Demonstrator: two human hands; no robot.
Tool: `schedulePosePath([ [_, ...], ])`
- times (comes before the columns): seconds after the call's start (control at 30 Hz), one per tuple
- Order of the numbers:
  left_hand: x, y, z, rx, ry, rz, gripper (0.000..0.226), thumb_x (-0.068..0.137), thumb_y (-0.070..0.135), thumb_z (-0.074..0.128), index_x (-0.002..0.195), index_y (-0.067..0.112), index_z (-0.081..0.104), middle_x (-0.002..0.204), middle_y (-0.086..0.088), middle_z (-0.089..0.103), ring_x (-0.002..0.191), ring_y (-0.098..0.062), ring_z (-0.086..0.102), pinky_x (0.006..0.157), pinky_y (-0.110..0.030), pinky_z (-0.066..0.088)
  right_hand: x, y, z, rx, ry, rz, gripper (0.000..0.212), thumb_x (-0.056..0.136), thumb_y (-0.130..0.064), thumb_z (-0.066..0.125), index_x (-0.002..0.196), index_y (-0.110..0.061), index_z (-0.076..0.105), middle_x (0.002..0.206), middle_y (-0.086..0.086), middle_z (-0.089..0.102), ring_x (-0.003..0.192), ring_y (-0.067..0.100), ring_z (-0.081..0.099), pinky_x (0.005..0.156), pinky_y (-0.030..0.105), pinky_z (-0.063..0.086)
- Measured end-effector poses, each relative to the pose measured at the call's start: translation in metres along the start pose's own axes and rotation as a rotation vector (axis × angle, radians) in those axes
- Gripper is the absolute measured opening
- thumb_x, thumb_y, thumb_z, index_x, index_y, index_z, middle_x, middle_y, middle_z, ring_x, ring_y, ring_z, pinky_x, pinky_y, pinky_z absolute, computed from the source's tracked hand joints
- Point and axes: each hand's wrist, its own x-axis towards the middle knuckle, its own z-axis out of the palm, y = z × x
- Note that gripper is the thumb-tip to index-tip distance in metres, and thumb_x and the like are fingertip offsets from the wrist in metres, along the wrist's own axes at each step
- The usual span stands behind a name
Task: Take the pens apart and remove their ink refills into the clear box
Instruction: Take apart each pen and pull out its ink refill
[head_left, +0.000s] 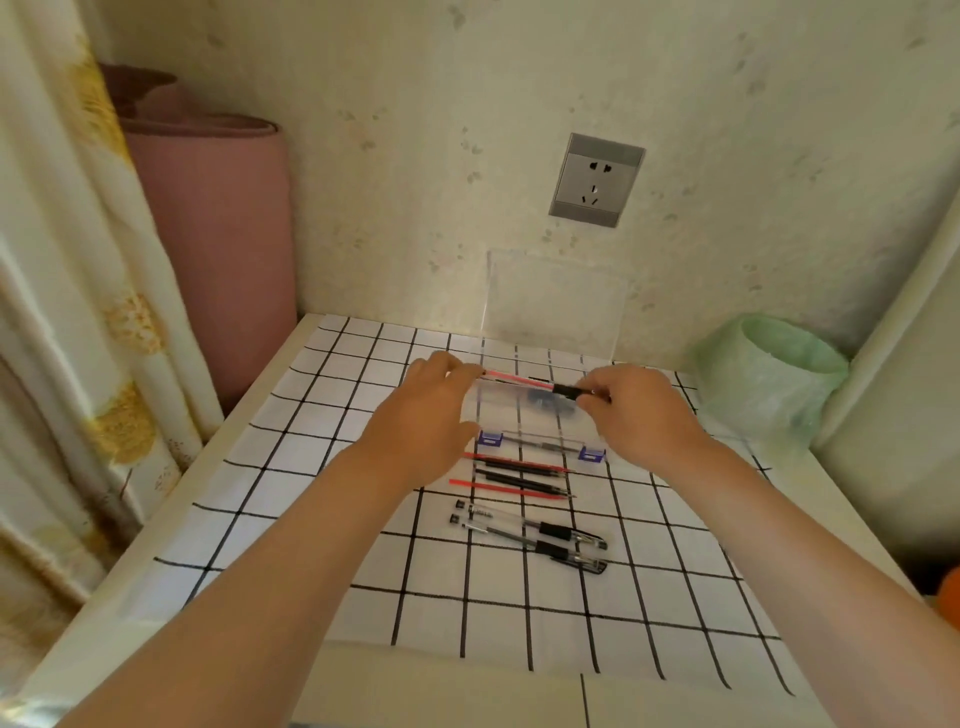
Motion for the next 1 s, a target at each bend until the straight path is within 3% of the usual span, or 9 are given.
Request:
schedulePosePath([
  [0.07, -0.002, -0.003, 0.005, 0.005, -0.066, -0.02, 0.063, 0.092, 0.029, 0.062, 0.148, 0.022, 0.034, 0.141, 0.003, 0.035, 0.13, -0.015, 0.032, 0.102, -0.035, 0.044, 0.02, 0.002, 0.0, -0.029, -0.032, 0.034, 0.02, 0.094, -0.024, 0.055, 0.096, -0.026, 0.075, 0.08, -0.002, 0.069, 0.071, 0.019, 0.062, 0.067, 0.034, 0.054],
  [0.13, -0.004, -0.005, 0.009, 0.005, -0.129, -0.034, 0.062, 0.093, 0.031, 0.061, 0.148, 0.021, 0.033, 0.143, 0.003, 0.033, 0.131, -0.016, 0.032, 0.103, -0.036, 0.043, 0.038, 0.003, 0.003, -0.094, -0.068, 0.036, 0.022, 0.094, -0.022, 0.054, 0.092, -0.023, 0.076, 0.075, 0.0, 0.068, 0.068, 0.021, 0.063, 0.063, 0.033, 0.052],
  [0.33, -0.005, -0.004, 0.015, 0.017, -0.186, -0.052, 0.056, 0.096, 0.037, 0.055, 0.146, 0.018, 0.038, 0.148, 0.003, 0.033, 0.132, -0.016, 0.038, 0.105, -0.034, 0.041, 0.072, 0.0, 0.02, -0.211, -0.16, 0.021, 0.026, 0.096, -0.014, 0.052, 0.106, -0.017, 0.075, 0.09, 0.005, 0.069, 0.075, 0.02, 0.061, 0.064, 0.029, 0.048],
  [0.53, -0.005, -0.002, 0.012, 0.051, -0.19, -0.062, 0.06, 0.095, 0.048, 0.051, 0.147, 0.022, 0.038, 0.152, 0.003, 0.03, 0.136, -0.018, 0.035, 0.105, -0.036, 0.039, 0.073, -0.005, 0.031, -0.179, -0.223, -0.028, 0.033, 0.101, -0.018, 0.043, 0.126, -0.021, 0.065, 0.128, 0.002, 0.062, 0.111, 0.022, 0.057, 0.095, 0.031, 0.047],
  [0.67, -0.004, -0.001, 0.012, 0.07, -0.185, -0.063, 0.059, 0.095, 0.049, 0.05, 0.146, 0.022, 0.039, 0.15, 0.003, 0.033, 0.134, -0.018, 0.035, 0.103, -0.036, 0.04, 0.066, -0.003, 0.031, -0.132, -0.255, -0.034, 0.034, 0.102, -0.022, 0.04, 0.126, -0.021, 0.064, 0.125, 0.005, 0.064, 0.108, 0.024, 0.059, 0.096, 0.038, 0.048],
  [0.77, -0.004, 0.0, 0.011, 0.102, -0.168, -0.055, 0.06, 0.095, 0.049, 0.05, 0.147, 0.023, 0.037, 0.15, 0.002, 0.032, 0.136, -0.018, 0.032, 0.104, -0.036, 0.039, 0.056, 0.005, 0.029, -0.09, -0.186, -0.056, 0.033, 0.1, -0.024, 0.046, 0.13, -0.024, 0.061, 0.133, 0.002, 0.058, 0.119, 0.023, 0.054, 0.102, 0.034, 0.043],
  [1.0, -0.005, 0.017, 0.008, 0.054, -0.045, 0.076, 0.043, 0.094, 0.038, 0.055, 0.135, 0.026, 0.051, 0.127, 0.006, 0.048, 0.119, -0.013, 0.041, 0.094, -0.029, 0.044, 0.001, 0.0, 0.018, 0.021, 0.006, -0.269, 0.025, 0.094, -0.017, 0.057, 0.111, -0.028, 0.071, 0.106, -0.009, 0.063, 0.099, 0.009, 0.053, 0.087, 0.027, 0.044],
])
